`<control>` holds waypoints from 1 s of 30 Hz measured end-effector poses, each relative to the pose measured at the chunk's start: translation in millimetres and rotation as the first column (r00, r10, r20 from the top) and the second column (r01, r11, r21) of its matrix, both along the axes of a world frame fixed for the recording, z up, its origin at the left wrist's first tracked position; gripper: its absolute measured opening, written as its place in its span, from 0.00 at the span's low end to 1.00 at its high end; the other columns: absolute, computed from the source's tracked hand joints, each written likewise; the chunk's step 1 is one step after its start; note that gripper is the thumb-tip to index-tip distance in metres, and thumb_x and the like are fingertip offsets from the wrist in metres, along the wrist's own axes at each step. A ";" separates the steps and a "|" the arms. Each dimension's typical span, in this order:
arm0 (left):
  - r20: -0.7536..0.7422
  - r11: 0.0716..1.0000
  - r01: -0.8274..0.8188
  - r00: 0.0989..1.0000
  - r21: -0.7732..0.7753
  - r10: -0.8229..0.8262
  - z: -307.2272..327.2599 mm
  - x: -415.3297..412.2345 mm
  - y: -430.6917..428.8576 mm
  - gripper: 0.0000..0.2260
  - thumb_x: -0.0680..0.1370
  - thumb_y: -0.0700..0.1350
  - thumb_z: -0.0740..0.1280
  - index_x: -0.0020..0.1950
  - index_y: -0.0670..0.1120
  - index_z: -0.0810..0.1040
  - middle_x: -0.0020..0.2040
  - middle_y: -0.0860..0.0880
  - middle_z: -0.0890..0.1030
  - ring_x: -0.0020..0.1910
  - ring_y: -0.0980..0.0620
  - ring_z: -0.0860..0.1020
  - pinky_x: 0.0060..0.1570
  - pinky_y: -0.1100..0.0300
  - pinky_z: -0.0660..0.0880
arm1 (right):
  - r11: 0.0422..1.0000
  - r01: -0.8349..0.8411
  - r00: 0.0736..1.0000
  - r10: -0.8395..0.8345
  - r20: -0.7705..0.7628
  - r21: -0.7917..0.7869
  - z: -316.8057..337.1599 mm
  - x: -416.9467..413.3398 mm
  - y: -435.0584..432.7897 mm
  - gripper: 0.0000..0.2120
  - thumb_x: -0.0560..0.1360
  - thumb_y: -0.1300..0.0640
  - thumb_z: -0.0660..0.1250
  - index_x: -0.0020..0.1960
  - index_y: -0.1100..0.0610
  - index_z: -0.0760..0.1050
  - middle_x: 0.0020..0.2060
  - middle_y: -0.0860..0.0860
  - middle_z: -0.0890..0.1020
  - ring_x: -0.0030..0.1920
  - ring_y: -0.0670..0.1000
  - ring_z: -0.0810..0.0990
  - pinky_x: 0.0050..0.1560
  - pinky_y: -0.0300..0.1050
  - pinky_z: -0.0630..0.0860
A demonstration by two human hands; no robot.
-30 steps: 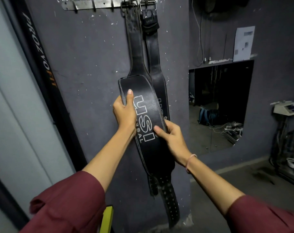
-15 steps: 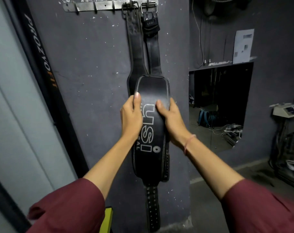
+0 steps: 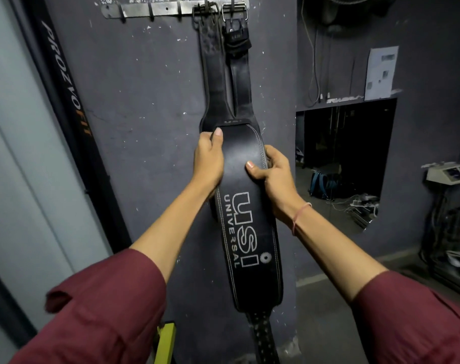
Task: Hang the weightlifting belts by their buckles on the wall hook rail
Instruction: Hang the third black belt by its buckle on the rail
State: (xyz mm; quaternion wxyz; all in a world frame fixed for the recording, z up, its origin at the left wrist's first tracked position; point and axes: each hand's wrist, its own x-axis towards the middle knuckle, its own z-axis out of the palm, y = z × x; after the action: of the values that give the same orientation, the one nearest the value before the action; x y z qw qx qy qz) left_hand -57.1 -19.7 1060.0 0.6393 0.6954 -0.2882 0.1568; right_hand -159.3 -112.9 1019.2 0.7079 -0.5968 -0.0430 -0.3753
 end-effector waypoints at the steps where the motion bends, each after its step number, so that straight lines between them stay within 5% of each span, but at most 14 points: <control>1: 0.038 0.999 -0.032 0.999 0.003 0.032 -3.0 -8.0 -0.1 0.13 0.85 0.52 0.56 0.48 0.44 0.69 0.38 0.52 0.72 0.36 0.56 0.69 0.40 0.58 0.68 | 1.000 0.025 1.000 -0.025 -0.003 -0.002 1.4 -0.1 0.2 0.10 0.75 0.73 0.65 0.55 0.64 0.75 0.42 0.53 0.84 0.41 0.51 0.83 0.43 0.46 0.81; 4: 0.102 0.999 -0.031 0.994 -0.023 0.033 -27.3 -31.2 5.1 0.13 0.86 0.50 0.55 0.45 0.44 0.64 0.34 0.52 0.69 0.32 0.59 0.69 0.36 0.57 0.63 | 0.996 0.086 0.996 -0.085 0.023 -0.017 6.8 0.8 0.6 0.09 0.75 0.72 0.66 0.54 0.65 0.77 0.41 0.54 0.84 0.40 0.50 0.83 0.42 0.45 0.81; 10: 0.122 0.999 0.043 0.992 -0.024 -0.039 -126.8 -58.9 16.5 0.12 0.85 0.50 0.57 0.46 0.43 0.66 0.36 0.47 0.77 0.33 0.53 0.75 0.33 0.63 0.71 | 0.986 0.153 0.984 -0.158 0.087 0.064 30.0 6.6 -9.6 0.09 0.73 0.73 0.66 0.45 0.60 0.77 0.40 0.56 0.83 0.41 0.55 0.82 0.46 0.52 0.83; 17: 0.044 0.989 0.146 0.988 0.025 -0.147 -188.3 -82.2 21.8 0.15 0.79 0.56 0.63 0.53 0.45 0.70 0.42 0.50 0.81 0.38 0.61 0.78 0.37 0.69 0.73 | 0.983 0.172 0.977 -0.178 0.115 0.057 37.1 6.0 -20.4 0.10 0.71 0.74 0.66 0.51 0.67 0.78 0.44 0.59 0.84 0.44 0.57 0.83 0.51 0.59 0.82; 20: 0.068 0.995 0.096 0.993 0.015 -0.097 -186.2 -80.3 18.3 0.19 0.79 0.62 0.61 0.53 0.45 0.69 0.41 0.41 0.80 0.34 0.50 0.76 0.35 0.54 0.76 | 0.985 0.171 0.976 -0.174 0.131 0.029 36.8 2.3 -21.4 0.09 0.72 0.73 0.66 0.52 0.68 0.78 0.44 0.59 0.83 0.44 0.57 0.82 0.52 0.59 0.81; 25: 0.166 0.999 0.027 0.986 0.028 -0.031 -156.6 -70.2 12.4 0.12 0.81 0.52 0.64 0.53 0.44 0.69 0.40 0.53 0.79 0.36 0.64 0.78 0.37 0.68 0.74 | 0.990 0.131 0.965 -0.139 0.221 0.053 46.2 -6.6 -29.5 0.08 0.73 0.72 0.66 0.51 0.66 0.77 0.42 0.58 0.82 0.43 0.56 0.82 0.49 0.55 0.81; 28: 0.272 0.993 -0.099 0.959 0.063 0.078 -130.1 -55.6 14.9 0.20 0.80 0.62 0.60 0.54 0.44 0.72 0.46 0.49 0.84 0.42 0.52 0.82 0.40 0.54 0.79 | 0.993 0.111 0.960 -0.115 0.254 0.030 39.6 -8.9 -27.7 0.08 0.74 0.72 0.66 0.53 0.67 0.77 0.44 0.59 0.82 0.45 0.56 0.82 0.51 0.54 0.80; 30: 0.292 0.994 -0.090 0.954 0.069 0.066 -104.2 -46.9 16.0 0.19 0.81 0.60 0.60 0.55 0.44 0.74 0.48 0.48 0.85 0.46 0.49 0.83 0.44 0.55 0.78 | 0.995 0.099 0.961 -0.096 0.258 0.004 31.8 -11.0 -24.4 0.09 0.74 0.73 0.66 0.54 0.69 0.76 0.45 0.58 0.83 0.46 0.55 0.82 0.51 0.52 0.80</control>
State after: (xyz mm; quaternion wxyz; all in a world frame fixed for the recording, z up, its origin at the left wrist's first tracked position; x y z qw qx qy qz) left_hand -104.0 -3.7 955.9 0.5548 0.7012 -0.3571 0.2703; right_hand -170.3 -137.4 1051.1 0.6743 -0.5474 -0.1069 -0.4839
